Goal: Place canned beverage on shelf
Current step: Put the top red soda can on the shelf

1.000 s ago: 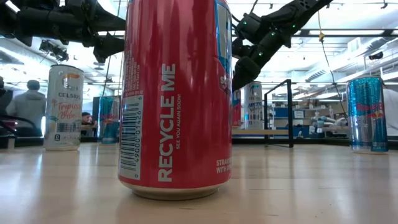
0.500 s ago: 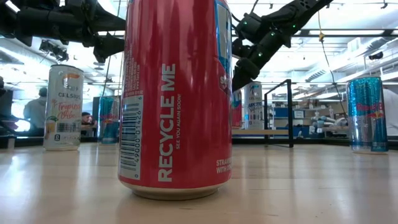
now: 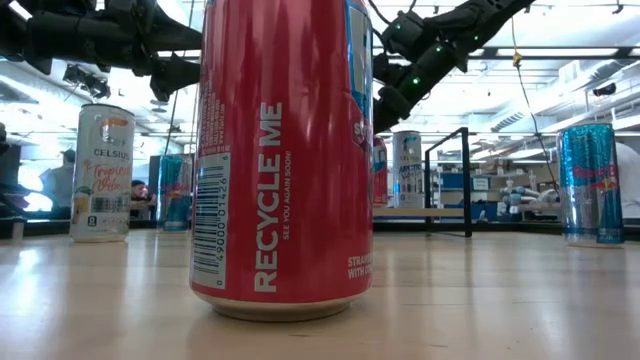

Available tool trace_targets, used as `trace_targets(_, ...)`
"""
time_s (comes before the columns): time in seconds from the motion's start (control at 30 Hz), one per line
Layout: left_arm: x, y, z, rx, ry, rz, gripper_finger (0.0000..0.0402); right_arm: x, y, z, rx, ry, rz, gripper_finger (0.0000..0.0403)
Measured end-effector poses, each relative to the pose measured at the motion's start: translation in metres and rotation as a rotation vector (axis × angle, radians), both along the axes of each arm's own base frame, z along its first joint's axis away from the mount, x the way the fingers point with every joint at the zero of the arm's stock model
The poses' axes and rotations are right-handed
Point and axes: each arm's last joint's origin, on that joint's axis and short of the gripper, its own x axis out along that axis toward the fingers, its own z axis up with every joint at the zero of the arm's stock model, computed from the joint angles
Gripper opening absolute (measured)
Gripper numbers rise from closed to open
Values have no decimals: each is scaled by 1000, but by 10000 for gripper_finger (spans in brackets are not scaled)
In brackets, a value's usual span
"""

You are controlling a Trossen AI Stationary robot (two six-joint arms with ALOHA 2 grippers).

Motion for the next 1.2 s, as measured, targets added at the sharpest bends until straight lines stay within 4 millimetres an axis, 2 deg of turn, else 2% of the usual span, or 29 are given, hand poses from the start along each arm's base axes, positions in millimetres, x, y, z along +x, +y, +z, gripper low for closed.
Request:
trace_targets(0.2,0,0,0,0,3,0,298,-8,10,21,-9,-70,2,355)
trace_targets(0.37,0,0,0,0,2,0,298,-15,24,40,61,-160,-32,355)
trace_targets(0.5,0,0,0,-1,2,0,298,-21,36,44,101,-139,-26,352)
trace_targets(0.73,0,0,0,-2,2,0,298,-18,52,27,186,-12,-7,312)
trace_targets(1.2,0,0,0,-2,4,0,298,-5,50,-19,275,115,-49,137)
